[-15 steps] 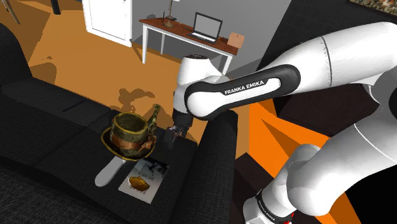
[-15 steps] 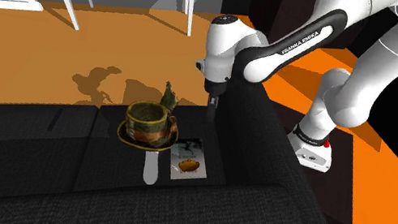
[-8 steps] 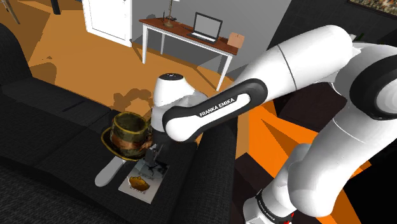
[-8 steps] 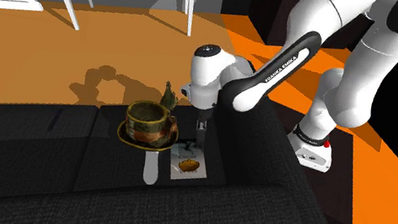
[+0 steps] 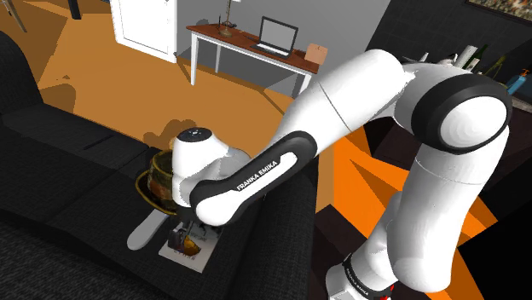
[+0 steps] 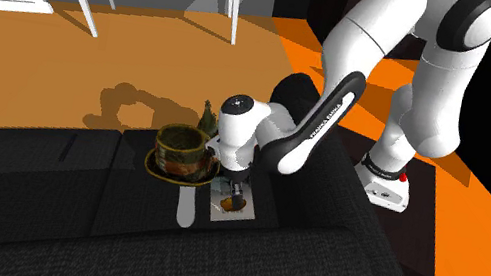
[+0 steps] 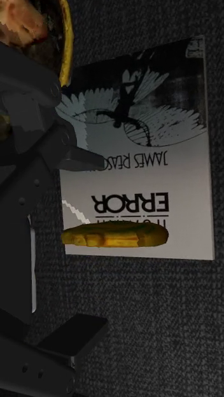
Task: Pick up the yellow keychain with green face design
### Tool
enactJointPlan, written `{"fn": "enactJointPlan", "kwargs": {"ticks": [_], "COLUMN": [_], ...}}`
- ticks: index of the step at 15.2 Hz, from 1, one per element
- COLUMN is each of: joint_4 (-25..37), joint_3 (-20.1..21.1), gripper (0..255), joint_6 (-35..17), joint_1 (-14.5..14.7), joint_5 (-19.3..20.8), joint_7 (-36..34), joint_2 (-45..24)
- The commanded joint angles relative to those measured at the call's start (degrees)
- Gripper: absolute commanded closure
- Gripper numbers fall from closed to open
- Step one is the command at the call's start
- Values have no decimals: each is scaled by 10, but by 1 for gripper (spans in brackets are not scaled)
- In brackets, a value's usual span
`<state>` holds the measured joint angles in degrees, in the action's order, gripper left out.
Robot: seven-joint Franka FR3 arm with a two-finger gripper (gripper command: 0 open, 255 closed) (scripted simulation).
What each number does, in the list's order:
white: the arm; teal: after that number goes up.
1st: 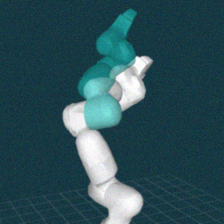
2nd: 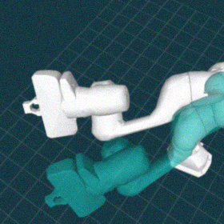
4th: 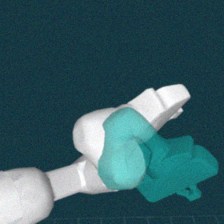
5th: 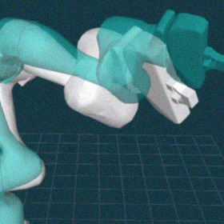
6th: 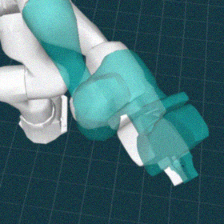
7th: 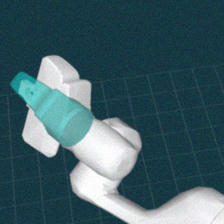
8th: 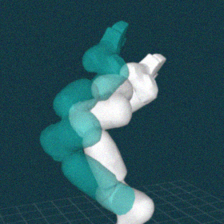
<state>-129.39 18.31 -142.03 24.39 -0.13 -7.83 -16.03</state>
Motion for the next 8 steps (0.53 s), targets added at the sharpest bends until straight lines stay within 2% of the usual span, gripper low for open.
{"fn": "enactJointPlan", "kwargs": {"ticks": [1, 8], "joint_4": [3, 4], "joint_3": [-1, -11], "gripper": [0, 0], "joint_6": [-13, -49], "joint_1": [5, 12], "joint_5": [7, 23], "joint_7": [-4, -13], "joint_2": [-16, -55]}}
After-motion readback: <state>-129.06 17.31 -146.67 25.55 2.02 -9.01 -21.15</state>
